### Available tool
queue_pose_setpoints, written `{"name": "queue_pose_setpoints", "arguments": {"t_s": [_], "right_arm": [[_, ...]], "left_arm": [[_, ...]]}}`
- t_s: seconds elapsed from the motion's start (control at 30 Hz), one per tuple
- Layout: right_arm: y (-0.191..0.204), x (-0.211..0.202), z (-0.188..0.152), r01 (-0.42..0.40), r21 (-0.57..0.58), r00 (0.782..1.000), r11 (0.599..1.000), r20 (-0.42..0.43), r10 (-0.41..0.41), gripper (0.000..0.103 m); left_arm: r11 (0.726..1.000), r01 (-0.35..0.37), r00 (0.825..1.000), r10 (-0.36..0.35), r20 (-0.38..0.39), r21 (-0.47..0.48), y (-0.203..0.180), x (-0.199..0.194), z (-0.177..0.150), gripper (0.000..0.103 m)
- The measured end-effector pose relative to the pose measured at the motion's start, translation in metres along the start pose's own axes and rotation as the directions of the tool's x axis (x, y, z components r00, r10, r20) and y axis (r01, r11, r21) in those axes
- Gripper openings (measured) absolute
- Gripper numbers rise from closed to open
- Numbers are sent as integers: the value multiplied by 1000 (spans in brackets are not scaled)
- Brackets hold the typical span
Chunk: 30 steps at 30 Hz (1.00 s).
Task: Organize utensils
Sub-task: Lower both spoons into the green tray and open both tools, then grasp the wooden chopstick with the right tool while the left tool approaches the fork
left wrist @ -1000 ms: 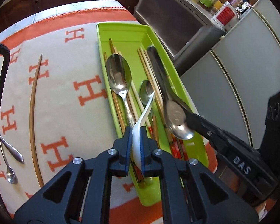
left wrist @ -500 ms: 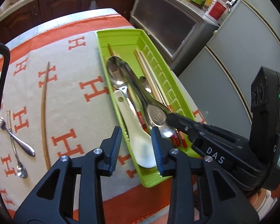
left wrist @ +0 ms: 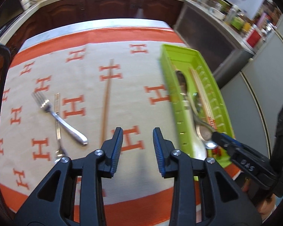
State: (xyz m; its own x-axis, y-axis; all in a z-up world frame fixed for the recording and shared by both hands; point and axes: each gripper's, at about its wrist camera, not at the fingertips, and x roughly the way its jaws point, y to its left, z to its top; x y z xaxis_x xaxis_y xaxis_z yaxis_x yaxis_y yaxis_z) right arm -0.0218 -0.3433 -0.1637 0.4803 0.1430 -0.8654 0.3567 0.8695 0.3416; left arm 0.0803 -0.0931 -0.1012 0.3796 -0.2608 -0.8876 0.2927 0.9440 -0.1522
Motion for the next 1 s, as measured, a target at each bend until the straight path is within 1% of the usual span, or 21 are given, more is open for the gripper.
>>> {"name": "queue_pose_setpoints", "arguments": {"t_s": [0.2,0.33,0.47,0.53,0.6,0.7,0.87,1.0], "right_arm": [[24,-6,-3,20,-64,1000,998,12,-19,30],[41,-11,-5,55,-98,998,994,35,-52,30],[55,-15,-3,93,-116,994,989,61,-86,31],[58,-18,-3,124,-114,990,986,79,-116,31],[59,-19,-1,138,-109,988,984,88,-129,30],[64,-21,2,140,-111,987,984,94,-129,31],[80,-20,1,133,-158,988,978,95,-119,30],[101,-16,2,113,-214,992,970,87,-96,30]], "left_arm": [[997,-27,1000,28,14,-73,35,-7,-5,29],[994,-57,998,60,31,-88,52,-12,-10,29],[992,-69,997,74,35,-108,69,-14,-14,29],[990,-71,997,75,33,-123,78,-14,-15,29],[988,-74,996,79,36,-137,86,-15,-17,29],[984,-81,995,88,40,-161,99,-17,-18,29],[976,-88,994,98,40,-198,117,-17,-19,29],[971,-97,993,109,45,-216,130,-20,-19,29]]}}
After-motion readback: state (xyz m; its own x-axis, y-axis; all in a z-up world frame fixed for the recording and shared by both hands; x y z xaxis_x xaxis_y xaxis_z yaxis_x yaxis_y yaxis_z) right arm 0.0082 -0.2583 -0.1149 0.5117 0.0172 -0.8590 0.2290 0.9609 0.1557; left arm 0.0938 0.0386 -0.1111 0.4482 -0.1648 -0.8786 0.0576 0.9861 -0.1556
